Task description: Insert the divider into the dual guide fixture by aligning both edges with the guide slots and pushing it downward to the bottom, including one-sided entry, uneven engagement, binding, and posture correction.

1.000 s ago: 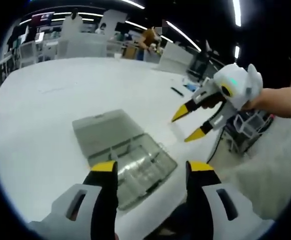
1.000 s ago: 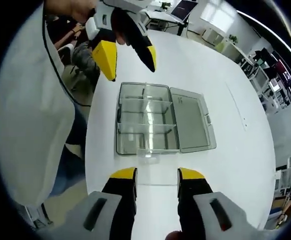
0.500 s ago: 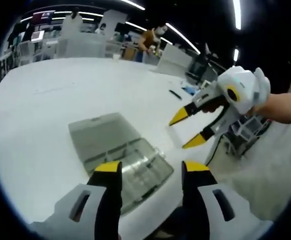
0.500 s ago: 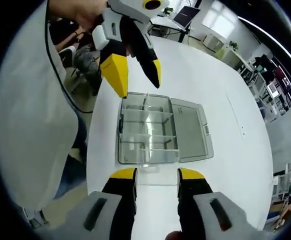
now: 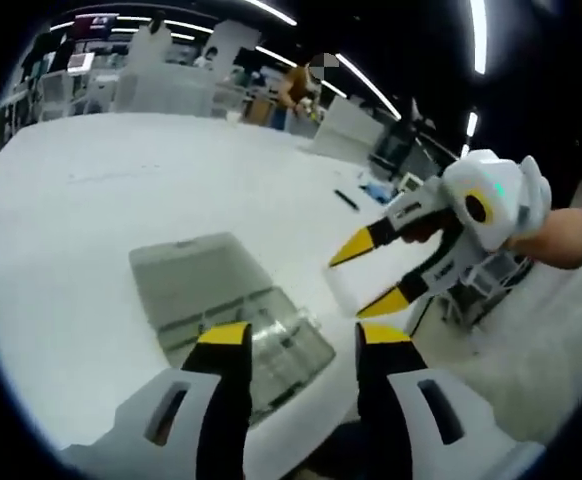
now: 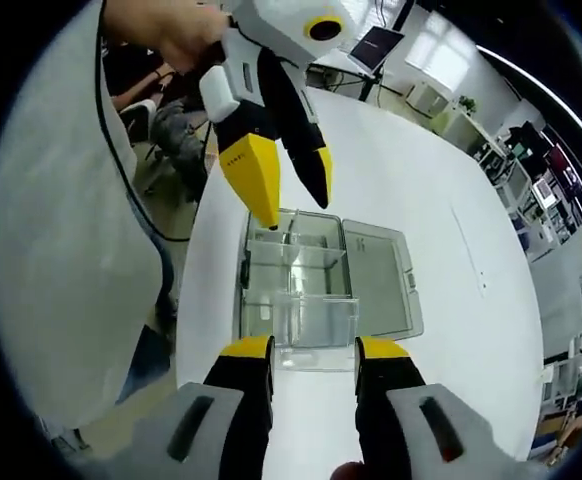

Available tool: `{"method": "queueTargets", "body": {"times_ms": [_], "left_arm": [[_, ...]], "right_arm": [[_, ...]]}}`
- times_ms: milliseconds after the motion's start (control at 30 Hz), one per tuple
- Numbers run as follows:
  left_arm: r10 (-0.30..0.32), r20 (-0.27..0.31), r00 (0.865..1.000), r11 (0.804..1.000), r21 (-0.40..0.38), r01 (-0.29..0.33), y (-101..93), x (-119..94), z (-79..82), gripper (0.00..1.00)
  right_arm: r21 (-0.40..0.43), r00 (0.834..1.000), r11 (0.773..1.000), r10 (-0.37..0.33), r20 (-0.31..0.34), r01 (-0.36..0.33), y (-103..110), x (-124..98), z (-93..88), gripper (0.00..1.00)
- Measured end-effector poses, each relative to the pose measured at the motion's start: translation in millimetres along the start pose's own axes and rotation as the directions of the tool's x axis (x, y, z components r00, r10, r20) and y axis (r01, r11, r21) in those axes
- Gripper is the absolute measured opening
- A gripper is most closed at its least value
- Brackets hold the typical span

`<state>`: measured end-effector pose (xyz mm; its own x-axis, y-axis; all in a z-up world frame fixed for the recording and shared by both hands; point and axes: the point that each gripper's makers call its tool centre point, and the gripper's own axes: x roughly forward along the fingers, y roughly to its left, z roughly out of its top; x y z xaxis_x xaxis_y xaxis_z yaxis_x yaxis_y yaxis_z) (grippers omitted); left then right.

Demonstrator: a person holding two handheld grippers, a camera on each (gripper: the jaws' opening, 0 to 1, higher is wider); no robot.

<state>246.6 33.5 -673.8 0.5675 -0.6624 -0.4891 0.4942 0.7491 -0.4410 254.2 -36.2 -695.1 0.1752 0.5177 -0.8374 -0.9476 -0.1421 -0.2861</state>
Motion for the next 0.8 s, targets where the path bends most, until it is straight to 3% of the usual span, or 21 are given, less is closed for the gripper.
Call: {"method": "queueTargets", "body": {"times_ms": [800], "left_arm": [[-0.047,0.023,0.999,0.994,-0.093,0.049,-10.8,-1,9.6,0.3]], "right_arm": [[-0.068,0.998,0.998,-0.006,0.062,0.01,2,-5,27.4,0.27]]}}
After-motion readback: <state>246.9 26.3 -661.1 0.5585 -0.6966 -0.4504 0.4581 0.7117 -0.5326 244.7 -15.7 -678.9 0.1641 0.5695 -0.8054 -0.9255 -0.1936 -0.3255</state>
